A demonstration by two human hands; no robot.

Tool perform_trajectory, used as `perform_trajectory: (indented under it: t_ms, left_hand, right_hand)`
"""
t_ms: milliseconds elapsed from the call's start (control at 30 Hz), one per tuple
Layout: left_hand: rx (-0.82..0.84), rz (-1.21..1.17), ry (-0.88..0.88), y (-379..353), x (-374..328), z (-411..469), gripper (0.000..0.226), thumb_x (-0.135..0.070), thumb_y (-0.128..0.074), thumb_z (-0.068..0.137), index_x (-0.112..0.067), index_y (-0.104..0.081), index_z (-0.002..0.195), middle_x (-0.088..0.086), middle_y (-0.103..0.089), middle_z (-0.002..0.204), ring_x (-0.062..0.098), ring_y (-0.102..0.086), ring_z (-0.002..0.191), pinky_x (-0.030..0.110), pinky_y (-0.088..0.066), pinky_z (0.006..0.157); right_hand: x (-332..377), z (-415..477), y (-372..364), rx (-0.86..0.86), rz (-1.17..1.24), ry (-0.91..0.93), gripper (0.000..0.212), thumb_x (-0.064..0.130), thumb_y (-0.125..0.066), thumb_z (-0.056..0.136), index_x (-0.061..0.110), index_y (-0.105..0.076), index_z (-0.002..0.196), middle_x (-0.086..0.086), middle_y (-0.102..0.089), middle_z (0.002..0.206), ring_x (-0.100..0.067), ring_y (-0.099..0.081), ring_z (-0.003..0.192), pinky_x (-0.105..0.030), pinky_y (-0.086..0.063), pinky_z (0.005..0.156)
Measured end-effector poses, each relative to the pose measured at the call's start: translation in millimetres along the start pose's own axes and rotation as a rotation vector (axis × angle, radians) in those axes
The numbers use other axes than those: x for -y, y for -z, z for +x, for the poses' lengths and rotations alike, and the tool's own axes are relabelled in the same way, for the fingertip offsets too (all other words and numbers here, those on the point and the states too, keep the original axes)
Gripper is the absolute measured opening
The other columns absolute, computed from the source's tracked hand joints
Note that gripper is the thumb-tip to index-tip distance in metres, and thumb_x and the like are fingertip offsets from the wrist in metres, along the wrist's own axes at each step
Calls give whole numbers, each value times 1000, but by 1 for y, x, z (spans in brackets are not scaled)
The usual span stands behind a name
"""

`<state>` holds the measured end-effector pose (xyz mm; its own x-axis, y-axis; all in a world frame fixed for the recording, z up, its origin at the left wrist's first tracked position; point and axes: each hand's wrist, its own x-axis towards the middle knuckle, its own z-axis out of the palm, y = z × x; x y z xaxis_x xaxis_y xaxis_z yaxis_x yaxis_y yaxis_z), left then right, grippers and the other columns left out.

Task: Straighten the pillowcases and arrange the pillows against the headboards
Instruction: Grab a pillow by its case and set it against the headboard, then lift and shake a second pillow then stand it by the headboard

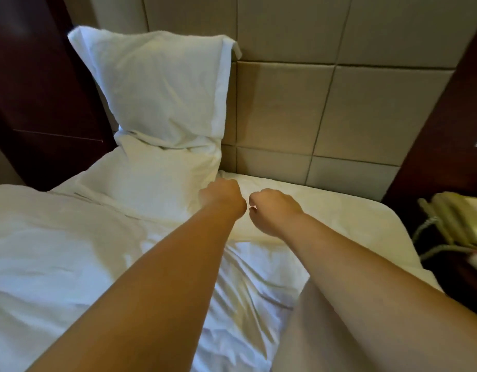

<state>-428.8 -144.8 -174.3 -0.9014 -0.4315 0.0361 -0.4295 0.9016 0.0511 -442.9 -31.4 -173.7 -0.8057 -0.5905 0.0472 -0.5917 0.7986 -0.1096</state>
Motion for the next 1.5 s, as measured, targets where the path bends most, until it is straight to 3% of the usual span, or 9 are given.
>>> perform_trajectory:
  t_ms: [100, 267, 400, 567, 867, 967, 1100, 1300, 1500]
  left_hand:
    - [25, -40, -17, 2, -37, -23, 39, -21, -45, 94, -19, -49, 133, 6, -50, 134, 24, -51, 119, 31, -42, 83]
    - [84, -119, -122, -5, -124, -42, 30, -22, -47, 94, -16, -52, 123, 5, -56, 115, 22, -53, 95, 28, -41, 73]
    - [163, -142, -227, -17, -222, -44, 25, -19, -45, 93, -18, -51, 116, 3, -54, 107, 22, -50, 89, 30, -43, 74]
    - [255, -77, -277, -51, -338, -26, 28, -21, -48, 96, -19, -49, 123, 4, -56, 117, 21, -54, 95, 29, -43, 76]
    - [503, -5, -251, -33, -456, 42, 41, -24, -48, 99, -17, -40, 139, 7, -47, 140, 29, -49, 124, 36, -41, 99]
    - [507, -60, -207, 3, -458, 52, 38, -22, -46, 100, -17, -41, 137, 7, -49, 137, 28, -51, 121, 35, -43, 98]
    - [493, -89, -51, 47, -428, 40, 35, -25, -47, 100, -17, -44, 134, 7, -52, 134, 26, -54, 116, 33, -45, 96]
    - [487, -82, 221, 109, -361, -36, 33, -18, -49, 95, -18, -50, 128, 4, -56, 127, 24, -57, 114, 30, -42, 79]
    - [501, -194, 490, 140, -312, -190, 30, -15, -47, 92, -17, -52, 121, 4, -54, 122, 24, -57, 110, 31, -40, 76]
  right_hand:
    - [-40, -32, 18, 40, -27, -103, 28, 24, -41, 95, 17, -57, 116, -8, -56, 118, -29, -55, 102, -32, -41, 74]
    - [-132, -83, 39, 92, 42, -220, 27, 20, -44, 91, 17, -56, 115, -5, -57, 117, -25, -50, 91, -30, -39, 71]
    - [-226, -112, 41, 133, 40, -296, 30, 20, -46, 90, 17, -56, 119, -6, -58, 121, -28, -56, 106, -33, -47, 83]
    - [-342, -100, 36, 183, -8, -315, 33, 21, -44, 92, 16, -53, 124, -8, -55, 126, -29, -55, 110, -40, -50, 89]
    - [-490, -43, 62, 367, 124, -335, 18, 15, -46, 92, 14, -57, 107, -9, -60, 110, -29, -58, 99, -32, -45, 73]
    - [-488, -22, 96, 416, 104, -320, 12, 14, -45, 91, 16, -54, 98, -9, -59, 110, -28, -56, 99, -34, -45, 76]
    - [-443, -12, 138, 474, 71, -216, 22, 13, -41, 92, 13, -55, 109, -10, -57, 112, -29, -55, 101, -42, -49, 89]
    - [-352, -47, 182, 513, -18, 58, 35, 14, -38, 93, 15, -52, 125, -9, -55, 124, -29, -54, 109, -36, -46, 87]
    - [-259, -145, 202, 567, 17, 288, 17, 13, -43, 88, 15, -54, 102, -7, -58, 114, -29, -53, 95, -29, -38, 73]
